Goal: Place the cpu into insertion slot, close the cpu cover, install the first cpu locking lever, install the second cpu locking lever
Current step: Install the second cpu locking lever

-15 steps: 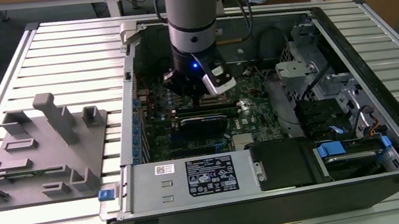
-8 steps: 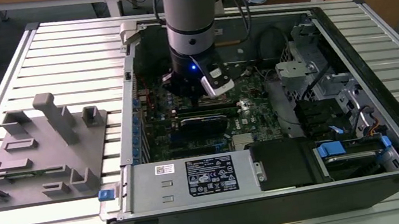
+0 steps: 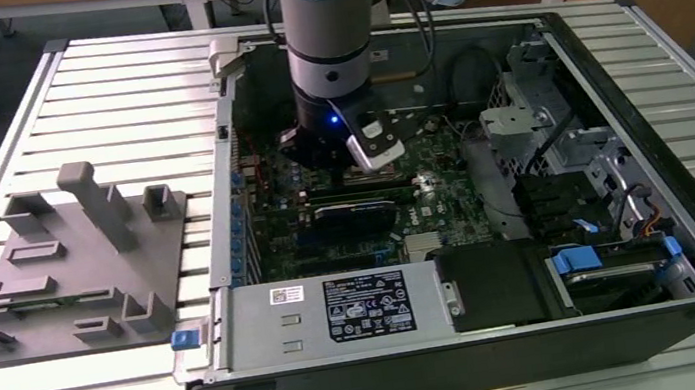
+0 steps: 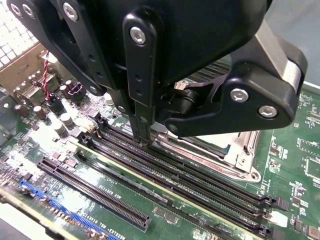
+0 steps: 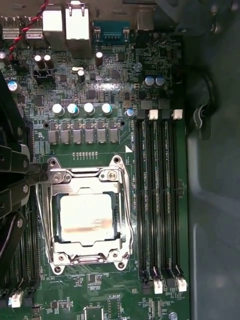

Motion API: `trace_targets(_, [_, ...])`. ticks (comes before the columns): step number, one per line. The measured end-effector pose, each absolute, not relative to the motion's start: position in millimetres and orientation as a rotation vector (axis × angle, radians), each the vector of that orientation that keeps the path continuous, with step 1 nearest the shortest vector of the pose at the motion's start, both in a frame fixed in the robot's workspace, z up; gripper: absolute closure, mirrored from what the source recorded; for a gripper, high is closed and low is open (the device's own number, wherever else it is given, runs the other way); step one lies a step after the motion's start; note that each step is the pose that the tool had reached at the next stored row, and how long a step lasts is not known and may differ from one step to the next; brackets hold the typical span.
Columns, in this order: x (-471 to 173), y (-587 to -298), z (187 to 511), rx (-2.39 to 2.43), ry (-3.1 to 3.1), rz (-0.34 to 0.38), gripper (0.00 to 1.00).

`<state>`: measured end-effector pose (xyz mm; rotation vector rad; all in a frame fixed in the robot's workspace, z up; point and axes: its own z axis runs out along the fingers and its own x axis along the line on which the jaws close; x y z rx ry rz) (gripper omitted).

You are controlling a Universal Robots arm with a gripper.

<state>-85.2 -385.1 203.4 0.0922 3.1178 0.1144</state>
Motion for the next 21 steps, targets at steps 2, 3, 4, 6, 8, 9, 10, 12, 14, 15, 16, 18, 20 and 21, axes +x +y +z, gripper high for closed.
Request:
trace_targets(2, [-85.6,-385.2,202.8,0.092,3.118,0.121,0.89])
trace_targets(3, [-85.8,-385.2,202.5,0.092,3.118,0.125,0.89])
trace_targets(4, [-86.0,-385.2,202.1,0.092,3.118,0.129,0.89])
trace_targets(6, [-86.4,-385.2,201.4,0.093,3.117,0.138,0.89])
trace_targets(8, [-86.7,-385.3,200.9,0.093,3.117,0.147,0.89])
trace_targets(9, [-86.7,-385.3,200.7,0.093,3.117,0.151,0.89])
trace_targets(10, [-86.7,-385.4,200.3,0.093,3.117,0.155,0.89])
trace_targets(12, [-86.9,-385.6,199.8,0.093,3.117,0.165,0.89])
trace_targets(14, [-87.1,-385.9,199.4,0.093,3.116,0.174,0.89])
trace_targets(15, [-87.2,-386.1,199.1,0.093,3.116,0.179,0.89])
trace_targets(16, [-87.4,-386.4,198.8,0.093,3.116,0.183,0.89])
trace_targets(18, [-87.8,-386.7,197.9,0.093,3.116,0.191,0.89])
trace_targets(20, [-88.3,-387.3,197.1,0.093,3.115,0.196,0.89])
trace_targets(21, [-88.5,-387.4,196.3,0.093,3.115,0.199,0.89])
